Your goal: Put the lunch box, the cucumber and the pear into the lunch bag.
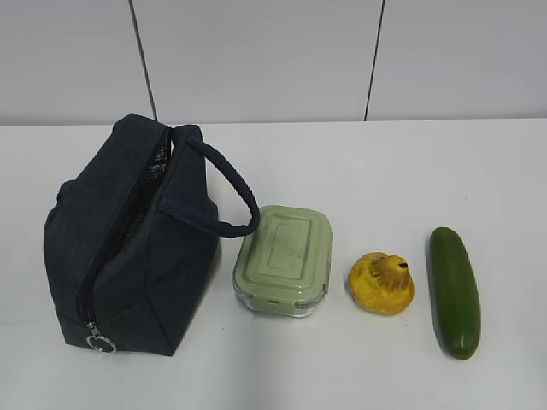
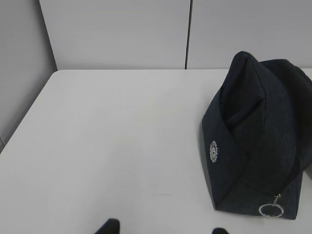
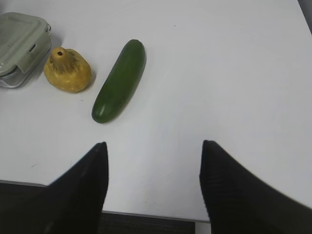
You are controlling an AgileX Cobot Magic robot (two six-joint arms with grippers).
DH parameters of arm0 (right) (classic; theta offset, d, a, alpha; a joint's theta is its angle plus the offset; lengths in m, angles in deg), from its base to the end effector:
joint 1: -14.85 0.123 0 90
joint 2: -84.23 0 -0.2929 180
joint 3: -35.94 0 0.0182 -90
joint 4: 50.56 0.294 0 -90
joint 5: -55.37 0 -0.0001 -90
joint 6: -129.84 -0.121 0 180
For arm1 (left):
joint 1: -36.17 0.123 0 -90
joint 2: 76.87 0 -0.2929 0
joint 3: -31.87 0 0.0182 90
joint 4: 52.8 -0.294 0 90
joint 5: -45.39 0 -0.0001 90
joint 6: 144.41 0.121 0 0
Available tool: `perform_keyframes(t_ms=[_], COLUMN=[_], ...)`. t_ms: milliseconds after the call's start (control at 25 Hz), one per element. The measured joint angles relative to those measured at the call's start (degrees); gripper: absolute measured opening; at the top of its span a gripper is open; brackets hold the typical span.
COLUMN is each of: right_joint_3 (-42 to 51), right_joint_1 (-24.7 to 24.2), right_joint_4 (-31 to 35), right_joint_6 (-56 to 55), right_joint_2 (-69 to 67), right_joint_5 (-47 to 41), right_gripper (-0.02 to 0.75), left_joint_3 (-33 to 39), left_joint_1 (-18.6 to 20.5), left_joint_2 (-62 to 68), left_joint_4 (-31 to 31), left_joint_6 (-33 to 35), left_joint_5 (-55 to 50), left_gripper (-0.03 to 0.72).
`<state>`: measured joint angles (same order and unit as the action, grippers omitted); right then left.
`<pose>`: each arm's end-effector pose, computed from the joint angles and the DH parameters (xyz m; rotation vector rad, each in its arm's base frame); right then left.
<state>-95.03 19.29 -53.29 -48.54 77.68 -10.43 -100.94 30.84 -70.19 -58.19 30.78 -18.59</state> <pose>0.0447 -0.0018 0.2746 -0.1068 2.1149 -0.0284 0.0432 0.0062 0.2889 -0.0006 2.0532 0.0026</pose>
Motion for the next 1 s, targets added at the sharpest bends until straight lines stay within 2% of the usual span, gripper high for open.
perform_keyframes(t_ms=[1000], right_joint_3=[0.0], right_joint_1=[0.0], right_joint_4=[0.0], right_joint_6=[0.0], right_joint_2=[0.0], right_joint_5=[0.0], right_gripper=[0.463], left_joint_3=[0.0], left_joint_1=[0.0], left_joint_2=[0.0], left_joint_4=[0.0], left_joint_6=[0.0], left_joint_5=[0.0], left_gripper=[0.342])
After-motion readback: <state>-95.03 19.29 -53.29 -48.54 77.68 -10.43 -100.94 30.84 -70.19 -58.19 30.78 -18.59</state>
